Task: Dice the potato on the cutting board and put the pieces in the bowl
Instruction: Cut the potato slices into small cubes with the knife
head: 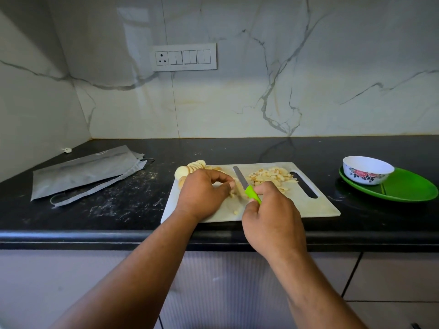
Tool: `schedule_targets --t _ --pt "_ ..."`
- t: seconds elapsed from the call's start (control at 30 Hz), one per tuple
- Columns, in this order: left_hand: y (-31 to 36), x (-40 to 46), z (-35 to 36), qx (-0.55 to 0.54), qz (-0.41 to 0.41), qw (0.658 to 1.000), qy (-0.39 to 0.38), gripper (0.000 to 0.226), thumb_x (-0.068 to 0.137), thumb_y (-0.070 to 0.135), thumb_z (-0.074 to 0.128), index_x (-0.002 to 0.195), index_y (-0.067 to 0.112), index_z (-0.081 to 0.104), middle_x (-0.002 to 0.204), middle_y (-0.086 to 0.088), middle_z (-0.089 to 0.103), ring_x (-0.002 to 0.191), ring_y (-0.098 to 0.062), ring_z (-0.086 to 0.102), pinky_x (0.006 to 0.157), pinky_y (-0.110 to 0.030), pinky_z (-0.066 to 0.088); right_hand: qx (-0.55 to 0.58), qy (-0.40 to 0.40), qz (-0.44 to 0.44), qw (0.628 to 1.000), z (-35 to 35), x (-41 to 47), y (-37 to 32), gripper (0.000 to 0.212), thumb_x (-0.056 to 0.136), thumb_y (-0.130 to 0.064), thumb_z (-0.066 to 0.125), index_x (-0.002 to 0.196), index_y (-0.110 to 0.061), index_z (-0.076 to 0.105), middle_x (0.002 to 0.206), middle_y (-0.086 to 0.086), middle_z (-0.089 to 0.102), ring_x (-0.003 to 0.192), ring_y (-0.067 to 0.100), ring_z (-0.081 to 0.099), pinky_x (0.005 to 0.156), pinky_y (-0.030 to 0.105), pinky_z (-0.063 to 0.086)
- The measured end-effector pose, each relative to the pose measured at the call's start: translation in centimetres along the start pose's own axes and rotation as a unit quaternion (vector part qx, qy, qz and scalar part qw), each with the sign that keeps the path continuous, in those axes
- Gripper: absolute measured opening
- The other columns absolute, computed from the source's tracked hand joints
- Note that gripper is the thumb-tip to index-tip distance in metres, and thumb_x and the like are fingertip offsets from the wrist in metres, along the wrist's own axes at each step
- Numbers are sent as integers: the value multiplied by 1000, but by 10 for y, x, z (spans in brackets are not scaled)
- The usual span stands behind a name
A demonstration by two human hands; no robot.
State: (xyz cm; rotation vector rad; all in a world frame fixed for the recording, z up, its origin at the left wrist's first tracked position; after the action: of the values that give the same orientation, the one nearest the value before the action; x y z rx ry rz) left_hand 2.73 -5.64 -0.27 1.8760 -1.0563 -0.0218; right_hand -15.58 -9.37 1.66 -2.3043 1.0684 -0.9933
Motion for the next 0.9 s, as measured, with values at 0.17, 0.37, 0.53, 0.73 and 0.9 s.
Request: schedule_targets --t 0.17,0.37,0.53,0.73,0.9 --pt "5 -1 1 9 -7 1000 -10 15 93 43 74 84 34 81 75 21 73 71 -7 64 63 -20 50 15 -19 8 1000 7 0 -3 20 97 -29 53 117 -28 51 82 -16 52 69 3 53 50 18 37" --pt "1 0 -4 21 -12 999 35 9 96 26 73 98 32 80 93 24 71 89 5 64 72 -1 41 -20 -4 3 1000 1 -2 -4 26 96 -30 51 122 -28 50 87 -10 56 74 13 52 58 25 41" --pt "-4 -3 -20 -66 -24 988 138 24 103 17 62 115 30 77 92 28 65 88 10 63 79 -1 47 -83 -47 -70 993 12 -28 -17 26 95 -34 50 120 -30 46 82 -11 60 67 9 57 53 23 48" --pt "-11 0 -28 -189 -82 966 156 24 105 14 59 117 27 75 98 14 74 67 1 61 55 -17 57 -121 -29 -29 992 -8 -17 12 23 94 -33 50 117 -31 47 76 -10 58 59 9 50 43 19 31" --pt "-7 34 -52 -123 -76 977 158 20 104 17 61 102 30 76 95 11 75 50 1 54 51 -22 49 -115 -19 -38 992 -12 -10 10 26 92 -32 51 119 -31 49 77 -11 55 59 8 46 45 19 30"
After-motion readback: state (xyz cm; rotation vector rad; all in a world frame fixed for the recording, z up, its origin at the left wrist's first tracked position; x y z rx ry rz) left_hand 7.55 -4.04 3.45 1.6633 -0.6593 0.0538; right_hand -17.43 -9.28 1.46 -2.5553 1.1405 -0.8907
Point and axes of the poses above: each hand's wrist, its own x-axis towards the middle knuckle, its own z-axis out of the palm, y = z × x, the point moved 5 cm from there along x, towards the middle knuckle
